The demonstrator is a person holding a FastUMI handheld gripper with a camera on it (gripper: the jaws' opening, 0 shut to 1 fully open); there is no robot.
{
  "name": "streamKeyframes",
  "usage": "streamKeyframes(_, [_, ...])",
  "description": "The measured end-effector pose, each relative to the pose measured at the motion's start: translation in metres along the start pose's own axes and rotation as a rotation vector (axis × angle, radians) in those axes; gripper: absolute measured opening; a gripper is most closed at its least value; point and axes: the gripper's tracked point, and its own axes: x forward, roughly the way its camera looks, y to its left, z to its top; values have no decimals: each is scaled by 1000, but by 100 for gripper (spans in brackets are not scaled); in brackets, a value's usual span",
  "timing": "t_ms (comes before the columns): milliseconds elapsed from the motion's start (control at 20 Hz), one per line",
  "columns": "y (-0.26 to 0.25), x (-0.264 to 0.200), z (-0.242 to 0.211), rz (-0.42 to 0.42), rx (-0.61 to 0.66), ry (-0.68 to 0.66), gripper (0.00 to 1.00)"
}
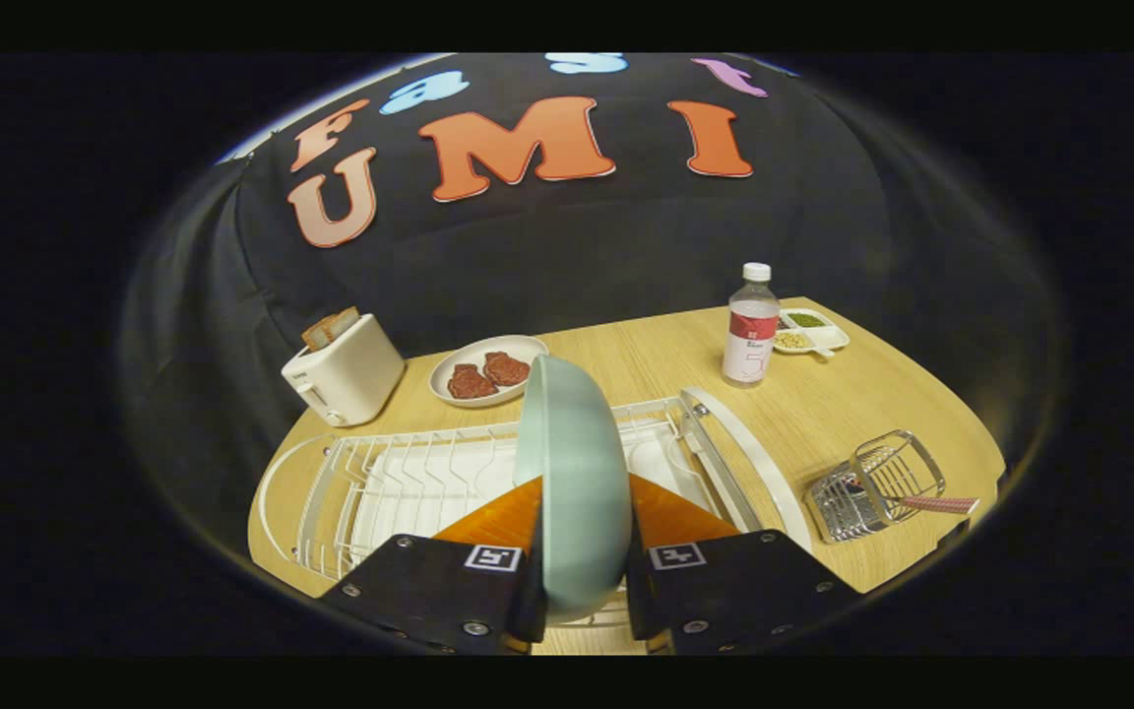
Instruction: Take the plate from the dish rack, then take the spoon from the basket and place it into the plate.
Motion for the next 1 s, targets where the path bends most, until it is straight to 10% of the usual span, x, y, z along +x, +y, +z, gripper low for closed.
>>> streamKeyframes(600, [-8,-16,39,-196,-107,-136,25])
streamKeyframes(1000, [-13,-49,47,-147,-53,-193,26])
